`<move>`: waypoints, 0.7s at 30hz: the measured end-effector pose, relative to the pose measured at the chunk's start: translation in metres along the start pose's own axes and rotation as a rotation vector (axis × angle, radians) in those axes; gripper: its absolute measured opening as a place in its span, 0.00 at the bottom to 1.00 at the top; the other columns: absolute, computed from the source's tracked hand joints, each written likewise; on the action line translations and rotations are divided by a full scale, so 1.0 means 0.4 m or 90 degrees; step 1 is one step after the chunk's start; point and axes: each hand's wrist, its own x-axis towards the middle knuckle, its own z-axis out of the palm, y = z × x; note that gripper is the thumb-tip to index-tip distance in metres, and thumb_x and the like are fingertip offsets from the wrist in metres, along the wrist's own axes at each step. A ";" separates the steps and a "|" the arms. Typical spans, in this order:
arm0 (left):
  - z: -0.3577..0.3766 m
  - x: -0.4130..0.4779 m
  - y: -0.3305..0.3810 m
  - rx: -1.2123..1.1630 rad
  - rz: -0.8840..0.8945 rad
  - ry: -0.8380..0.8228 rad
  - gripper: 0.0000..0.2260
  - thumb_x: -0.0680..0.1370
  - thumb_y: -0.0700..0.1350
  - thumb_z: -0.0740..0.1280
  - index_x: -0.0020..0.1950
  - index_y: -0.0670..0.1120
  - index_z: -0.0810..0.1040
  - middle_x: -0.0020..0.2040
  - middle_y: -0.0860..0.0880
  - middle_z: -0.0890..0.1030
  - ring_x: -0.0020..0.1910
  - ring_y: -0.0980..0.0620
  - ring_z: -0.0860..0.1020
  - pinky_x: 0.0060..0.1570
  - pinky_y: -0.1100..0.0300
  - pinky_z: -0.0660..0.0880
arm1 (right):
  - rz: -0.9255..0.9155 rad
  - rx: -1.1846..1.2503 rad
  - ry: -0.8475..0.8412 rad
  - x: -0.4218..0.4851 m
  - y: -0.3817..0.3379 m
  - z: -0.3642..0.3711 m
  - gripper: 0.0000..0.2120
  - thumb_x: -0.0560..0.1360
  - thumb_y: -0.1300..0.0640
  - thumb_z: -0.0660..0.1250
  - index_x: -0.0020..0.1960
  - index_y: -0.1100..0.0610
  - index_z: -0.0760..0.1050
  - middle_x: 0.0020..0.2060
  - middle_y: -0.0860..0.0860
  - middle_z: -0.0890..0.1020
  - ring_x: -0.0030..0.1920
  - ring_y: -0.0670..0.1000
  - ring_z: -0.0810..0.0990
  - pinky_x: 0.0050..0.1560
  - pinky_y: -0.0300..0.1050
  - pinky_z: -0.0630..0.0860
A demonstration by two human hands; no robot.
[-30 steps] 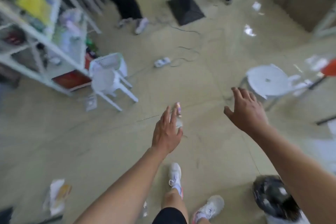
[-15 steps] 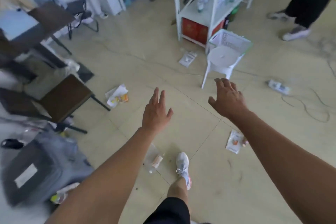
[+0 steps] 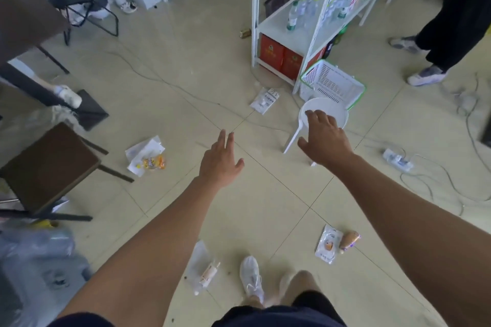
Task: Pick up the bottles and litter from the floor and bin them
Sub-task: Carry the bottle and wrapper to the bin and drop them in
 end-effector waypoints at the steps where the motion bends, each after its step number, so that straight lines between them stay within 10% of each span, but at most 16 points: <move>1: -0.014 0.051 0.012 -0.001 0.002 -0.002 0.36 0.81 0.58 0.62 0.83 0.45 0.51 0.84 0.42 0.51 0.74 0.40 0.68 0.65 0.47 0.71 | -0.003 0.000 0.004 0.056 0.006 -0.013 0.34 0.78 0.48 0.67 0.78 0.57 0.59 0.73 0.56 0.67 0.71 0.61 0.67 0.64 0.60 0.72; 21: -0.250 1.117 0.037 0.006 -0.073 -0.077 0.37 0.80 0.57 0.64 0.83 0.47 0.50 0.84 0.45 0.47 0.77 0.41 0.64 0.66 0.47 0.71 | -0.026 0.031 -0.129 1.225 0.090 -0.109 0.35 0.78 0.49 0.67 0.80 0.55 0.56 0.76 0.56 0.64 0.76 0.61 0.63 0.69 0.59 0.69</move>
